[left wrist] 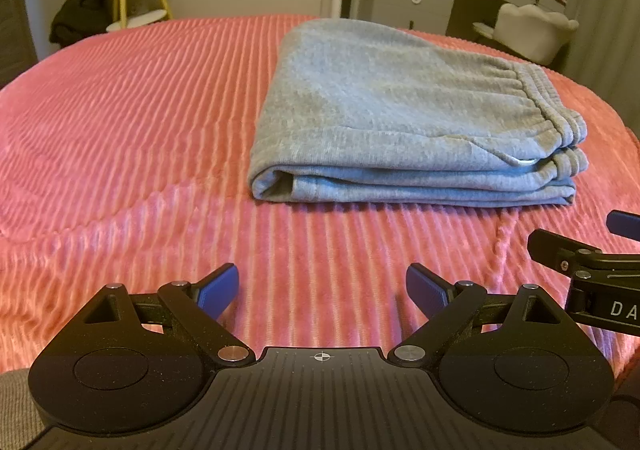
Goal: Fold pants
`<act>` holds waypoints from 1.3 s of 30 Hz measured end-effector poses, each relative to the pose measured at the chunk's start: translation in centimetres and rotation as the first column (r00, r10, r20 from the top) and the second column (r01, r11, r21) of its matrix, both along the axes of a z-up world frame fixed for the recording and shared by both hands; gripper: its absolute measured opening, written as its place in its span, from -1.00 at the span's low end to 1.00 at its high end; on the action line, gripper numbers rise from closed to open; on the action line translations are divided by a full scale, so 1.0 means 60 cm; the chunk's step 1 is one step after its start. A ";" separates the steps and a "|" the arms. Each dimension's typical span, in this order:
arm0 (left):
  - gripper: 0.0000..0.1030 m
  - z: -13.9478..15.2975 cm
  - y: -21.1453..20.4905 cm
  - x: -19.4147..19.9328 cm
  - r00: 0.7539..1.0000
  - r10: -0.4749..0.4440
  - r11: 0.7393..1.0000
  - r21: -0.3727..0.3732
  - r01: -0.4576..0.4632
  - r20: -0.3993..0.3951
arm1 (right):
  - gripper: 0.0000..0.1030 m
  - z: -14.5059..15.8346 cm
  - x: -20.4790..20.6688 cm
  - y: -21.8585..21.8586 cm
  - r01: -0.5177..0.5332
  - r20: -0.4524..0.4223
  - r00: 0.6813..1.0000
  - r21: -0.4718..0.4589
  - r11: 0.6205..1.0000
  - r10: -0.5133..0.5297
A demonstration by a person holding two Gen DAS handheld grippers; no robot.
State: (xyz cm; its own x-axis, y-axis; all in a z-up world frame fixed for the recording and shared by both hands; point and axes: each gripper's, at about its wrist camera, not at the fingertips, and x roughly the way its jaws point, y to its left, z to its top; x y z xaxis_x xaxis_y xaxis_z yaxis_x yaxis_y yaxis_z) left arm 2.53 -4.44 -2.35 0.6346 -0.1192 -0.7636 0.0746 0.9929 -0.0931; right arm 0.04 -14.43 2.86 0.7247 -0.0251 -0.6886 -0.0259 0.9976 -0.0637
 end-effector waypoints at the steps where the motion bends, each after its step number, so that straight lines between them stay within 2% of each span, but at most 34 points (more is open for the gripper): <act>1: 0.84 0.000 0.000 0.000 1.000 0.000 1.000 -0.001 0.000 0.001 | 0.92 0.000 0.000 0.000 -0.001 0.001 1.000 0.001 1.000 0.001; 39: 0.84 -0.002 0.000 -0.001 1.000 -0.001 1.000 -0.014 0.001 -0.005 | 0.92 -0.002 -0.004 -0.001 -0.006 -0.003 1.000 -0.004 1.000 0.006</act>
State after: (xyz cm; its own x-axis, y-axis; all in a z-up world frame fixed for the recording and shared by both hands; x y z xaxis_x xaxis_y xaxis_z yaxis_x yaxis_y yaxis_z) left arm 2.47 -4.45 -2.48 0.6304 -0.1305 -0.7652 0.0749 0.9914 -0.1073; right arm -0.17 -14.50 2.75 0.7230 -0.0233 -0.6905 -0.0321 0.9972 -0.0672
